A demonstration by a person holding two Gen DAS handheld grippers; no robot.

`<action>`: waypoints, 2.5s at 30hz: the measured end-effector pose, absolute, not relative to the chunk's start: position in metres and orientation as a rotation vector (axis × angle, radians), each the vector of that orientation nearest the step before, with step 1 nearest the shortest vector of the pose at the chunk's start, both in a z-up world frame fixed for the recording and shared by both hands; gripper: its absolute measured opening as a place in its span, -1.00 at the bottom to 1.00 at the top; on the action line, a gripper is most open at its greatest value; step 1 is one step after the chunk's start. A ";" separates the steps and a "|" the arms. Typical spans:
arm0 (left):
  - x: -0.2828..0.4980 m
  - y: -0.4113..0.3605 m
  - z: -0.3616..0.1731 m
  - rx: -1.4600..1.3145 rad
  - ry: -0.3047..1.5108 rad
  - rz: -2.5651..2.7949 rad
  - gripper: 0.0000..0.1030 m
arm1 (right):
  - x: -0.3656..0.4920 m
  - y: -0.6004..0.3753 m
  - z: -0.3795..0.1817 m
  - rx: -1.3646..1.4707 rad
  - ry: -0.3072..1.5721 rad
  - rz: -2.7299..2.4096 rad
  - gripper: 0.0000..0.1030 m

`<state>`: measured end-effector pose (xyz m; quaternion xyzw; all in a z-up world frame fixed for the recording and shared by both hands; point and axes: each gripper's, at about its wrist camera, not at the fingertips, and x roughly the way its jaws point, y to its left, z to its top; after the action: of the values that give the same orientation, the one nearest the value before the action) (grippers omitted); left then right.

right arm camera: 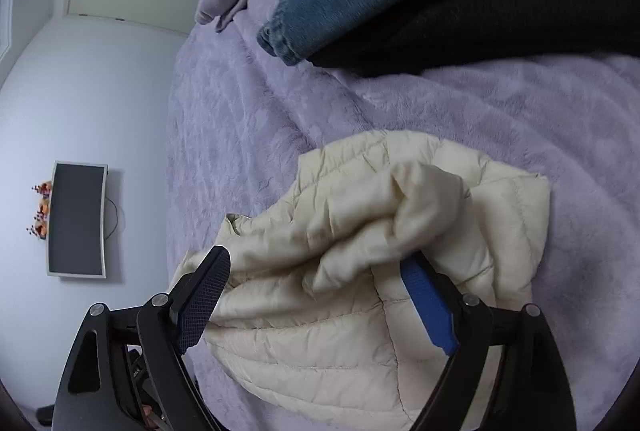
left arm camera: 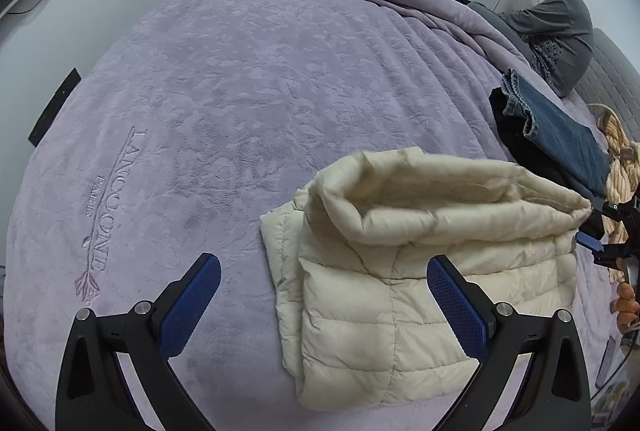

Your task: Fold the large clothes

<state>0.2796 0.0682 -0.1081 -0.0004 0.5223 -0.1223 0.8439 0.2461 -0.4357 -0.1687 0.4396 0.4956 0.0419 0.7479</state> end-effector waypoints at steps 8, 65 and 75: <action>0.292 0.030 -0.137 0.033 1.117 -0.256 1.00 | 0.229 -0.424 -0.161 0.798 1.117 0.039 -0.32; 0.279 0.087 -0.253 -0.396 1.437 -0.352 1.00 | 0.123 -0.391 -0.280 1.345 1.063 -0.008 0.96; 0.270 0.069 -0.227 -0.291 1.375 -0.457 -0.44 | 0.127 -0.383 -0.290 1.497 0.985 0.042 -0.52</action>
<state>0.2703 0.0687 -0.2273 -0.1326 0.6265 -0.2082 0.7393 0.1269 -0.3826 -0.2900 0.6521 0.4292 0.0182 0.6247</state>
